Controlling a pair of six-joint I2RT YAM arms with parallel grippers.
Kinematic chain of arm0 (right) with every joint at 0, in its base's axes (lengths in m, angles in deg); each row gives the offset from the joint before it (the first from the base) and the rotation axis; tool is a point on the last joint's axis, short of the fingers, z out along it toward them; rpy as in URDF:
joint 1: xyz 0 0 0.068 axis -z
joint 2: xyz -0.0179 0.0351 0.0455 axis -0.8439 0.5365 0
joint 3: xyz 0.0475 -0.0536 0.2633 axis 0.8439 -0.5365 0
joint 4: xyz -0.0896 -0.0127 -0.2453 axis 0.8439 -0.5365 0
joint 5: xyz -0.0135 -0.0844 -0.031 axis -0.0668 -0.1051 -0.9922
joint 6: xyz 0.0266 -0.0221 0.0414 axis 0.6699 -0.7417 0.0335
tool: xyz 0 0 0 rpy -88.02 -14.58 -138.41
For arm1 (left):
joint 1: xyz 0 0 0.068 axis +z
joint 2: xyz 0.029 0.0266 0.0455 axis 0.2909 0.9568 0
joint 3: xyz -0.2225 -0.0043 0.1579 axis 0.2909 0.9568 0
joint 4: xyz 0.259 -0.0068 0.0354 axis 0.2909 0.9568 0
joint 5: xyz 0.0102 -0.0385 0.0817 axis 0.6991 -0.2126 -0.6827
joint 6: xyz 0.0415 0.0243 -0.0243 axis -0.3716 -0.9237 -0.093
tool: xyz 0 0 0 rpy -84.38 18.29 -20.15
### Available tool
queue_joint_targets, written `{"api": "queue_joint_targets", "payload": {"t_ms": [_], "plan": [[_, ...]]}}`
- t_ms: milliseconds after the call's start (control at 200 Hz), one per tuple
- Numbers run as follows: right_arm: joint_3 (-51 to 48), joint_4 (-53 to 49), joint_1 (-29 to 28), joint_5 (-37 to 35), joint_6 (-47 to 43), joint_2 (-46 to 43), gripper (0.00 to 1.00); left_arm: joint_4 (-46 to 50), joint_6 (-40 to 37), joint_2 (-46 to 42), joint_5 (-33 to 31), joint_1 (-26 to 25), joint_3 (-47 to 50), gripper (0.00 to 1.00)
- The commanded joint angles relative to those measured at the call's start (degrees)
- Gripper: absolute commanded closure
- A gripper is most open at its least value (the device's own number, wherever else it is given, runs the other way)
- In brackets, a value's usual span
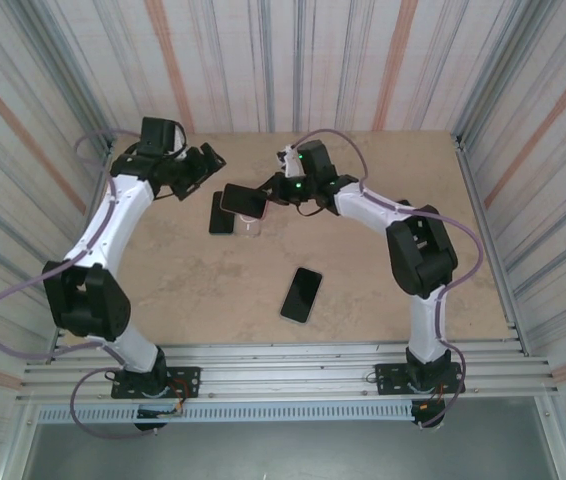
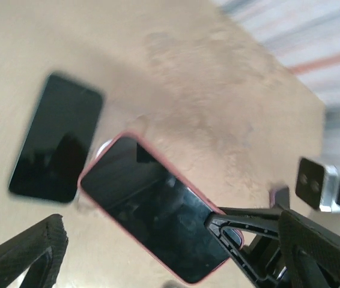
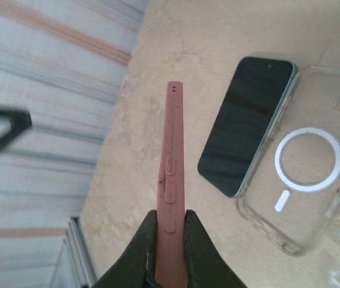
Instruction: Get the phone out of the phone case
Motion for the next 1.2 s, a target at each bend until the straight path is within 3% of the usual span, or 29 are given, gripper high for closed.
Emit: {"api": "queue_joint_targets", "payload": {"t_ms": [0,311,526,641,847,982,1193], "plan": [[2.0,-6.5,1.2,5.8,-14.4,-6.3,1.0,-8.3,-27.9,-4.1,15.3,2.1,1.3,0.09],[4.3,-23.3,2.1,8.1,-42.6,-12.2,1.0,11.6,-71.0,-0.1,32.8,2.4,-8.3,0.14],[6.0,-30.9,0.9,4.9,-53.9,-15.1,1.0,23.9,-88.8,3.8,30.1,-2.4,-11.4,0.16],[7.9,-35.2,-0.5,3.5,-58.3,-15.7,1.0,24.9,-93.8,5.2,25.8,-5.0,-10.5,0.18],[9.7,-38.4,-2.2,2.8,-61.7,-16.4,1.0,24.2,-96.6,7.2,26.4,-6.9,-10.3,0.27],[11.8,-40.5,-2.9,2.6,-62.8,-16.2,1.0,24.8,-97.2,8.1,26.0,-8.2,-9.6,0.42],[11.8,-39.8,-2.7,3.3,-62.2,-17.2,1.0,25.6,-98.6,8.7,25.5,-8.5,-8.8,0.47]]}}
